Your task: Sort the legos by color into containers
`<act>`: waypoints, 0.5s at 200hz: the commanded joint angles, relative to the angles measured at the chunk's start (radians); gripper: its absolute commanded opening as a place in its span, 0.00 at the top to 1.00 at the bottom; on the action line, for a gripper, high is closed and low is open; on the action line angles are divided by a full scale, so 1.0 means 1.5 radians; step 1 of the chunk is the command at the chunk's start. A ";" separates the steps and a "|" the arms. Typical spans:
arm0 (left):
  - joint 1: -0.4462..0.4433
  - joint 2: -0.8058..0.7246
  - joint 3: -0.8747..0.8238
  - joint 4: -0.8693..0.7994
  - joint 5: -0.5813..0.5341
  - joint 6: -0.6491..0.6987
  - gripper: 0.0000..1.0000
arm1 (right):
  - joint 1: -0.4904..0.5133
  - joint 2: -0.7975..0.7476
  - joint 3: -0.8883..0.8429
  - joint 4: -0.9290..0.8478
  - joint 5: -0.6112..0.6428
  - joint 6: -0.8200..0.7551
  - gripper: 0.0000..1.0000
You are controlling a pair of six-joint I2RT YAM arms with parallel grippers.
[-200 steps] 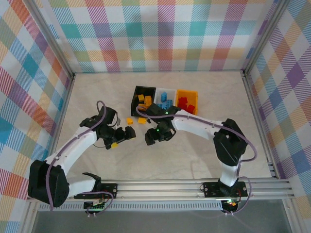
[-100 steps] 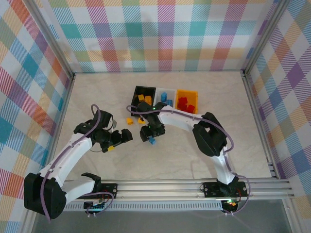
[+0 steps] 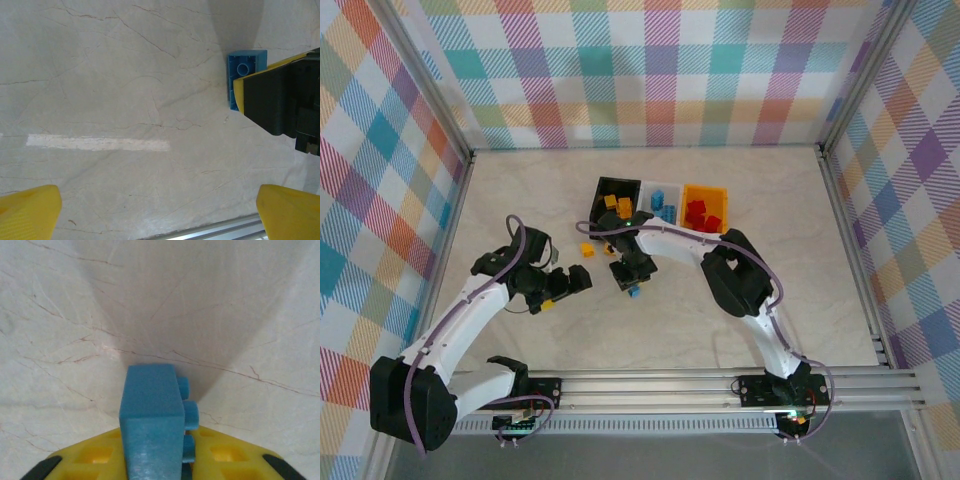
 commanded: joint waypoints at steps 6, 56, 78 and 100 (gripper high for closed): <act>0.011 0.000 -0.001 -0.020 0.000 0.002 0.00 | -0.003 -0.045 0.009 -0.035 0.018 0.000 0.79; 0.010 0.025 0.008 -0.004 0.002 0.009 0.00 | -0.068 -0.156 -0.007 -0.036 -0.004 0.025 0.83; 0.010 0.059 0.031 -0.001 0.008 0.026 0.00 | -0.135 -0.174 0.020 -0.036 -0.032 0.042 0.83; 0.011 0.095 0.065 -0.010 -0.003 0.048 0.00 | -0.200 -0.157 0.073 -0.041 -0.057 0.056 0.83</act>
